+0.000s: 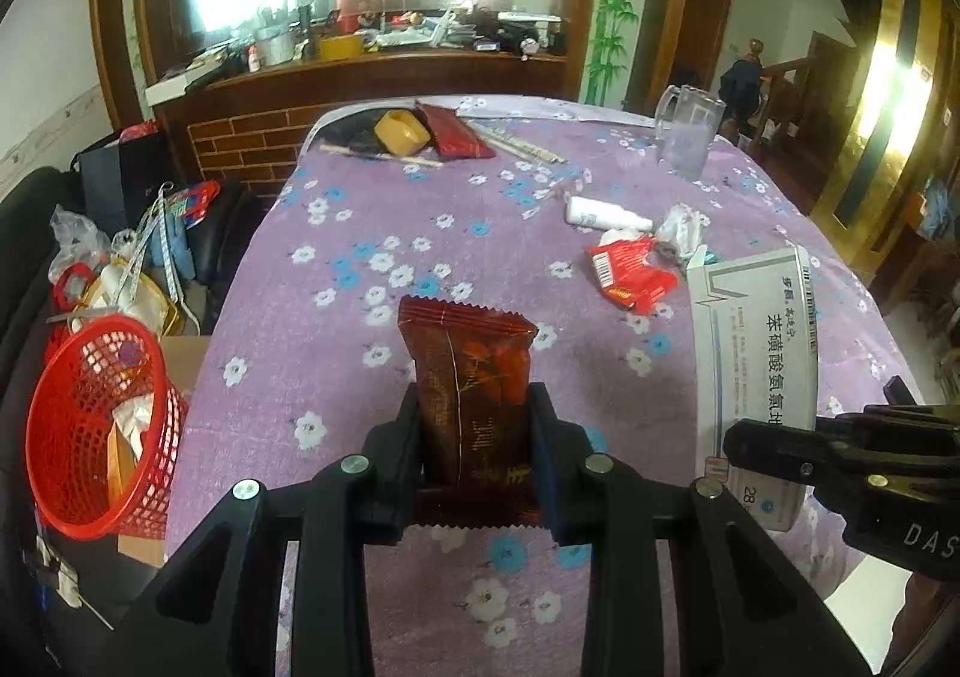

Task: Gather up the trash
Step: 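Carry the brown wrapper and white medicine box to the red basket and release both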

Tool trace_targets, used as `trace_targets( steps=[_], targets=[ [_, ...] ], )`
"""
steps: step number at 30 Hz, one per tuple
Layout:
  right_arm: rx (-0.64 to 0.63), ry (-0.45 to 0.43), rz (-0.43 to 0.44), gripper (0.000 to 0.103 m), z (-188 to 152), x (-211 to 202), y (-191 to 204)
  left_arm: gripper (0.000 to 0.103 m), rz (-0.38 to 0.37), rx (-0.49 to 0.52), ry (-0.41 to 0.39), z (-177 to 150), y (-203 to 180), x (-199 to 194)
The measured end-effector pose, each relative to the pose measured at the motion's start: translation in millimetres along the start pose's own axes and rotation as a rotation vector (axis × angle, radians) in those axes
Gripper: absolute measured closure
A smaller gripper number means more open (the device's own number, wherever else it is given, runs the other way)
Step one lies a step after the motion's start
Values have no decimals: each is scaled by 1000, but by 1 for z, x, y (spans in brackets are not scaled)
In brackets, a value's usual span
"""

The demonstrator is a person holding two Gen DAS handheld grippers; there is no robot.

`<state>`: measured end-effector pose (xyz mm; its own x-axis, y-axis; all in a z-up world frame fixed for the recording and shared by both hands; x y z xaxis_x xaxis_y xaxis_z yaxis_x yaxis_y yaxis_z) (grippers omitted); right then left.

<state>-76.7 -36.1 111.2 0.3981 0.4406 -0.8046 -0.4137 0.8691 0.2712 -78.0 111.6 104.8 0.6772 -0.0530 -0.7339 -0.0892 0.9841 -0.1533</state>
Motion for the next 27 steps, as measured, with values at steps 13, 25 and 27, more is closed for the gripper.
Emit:
trace_targets(
  steps=[13,25,27],
  targets=[
    [71,-42,-24,88,1,-17,-33,72,-29,70,4,7,-34,9],
    [68,-17,-3,88,2,-9,-31,72,0,35,5,5,-23,9],
    [63,-12,2,88,3,-7,-29,72,6,29,6,3,-19,7]
  ],
)
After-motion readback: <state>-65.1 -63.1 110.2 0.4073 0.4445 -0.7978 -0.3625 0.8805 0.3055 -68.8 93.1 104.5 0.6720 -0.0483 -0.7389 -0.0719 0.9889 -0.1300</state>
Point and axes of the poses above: each gripper's, at about its wrist camera, not at the fingertips, and x roughly the way its jaws point, y to its left, z to its top, the point moved 2 cm from there along x, roughly the way its jaws point, and after that the axes turned 8 degrees about -x, right-handed, at the moved point
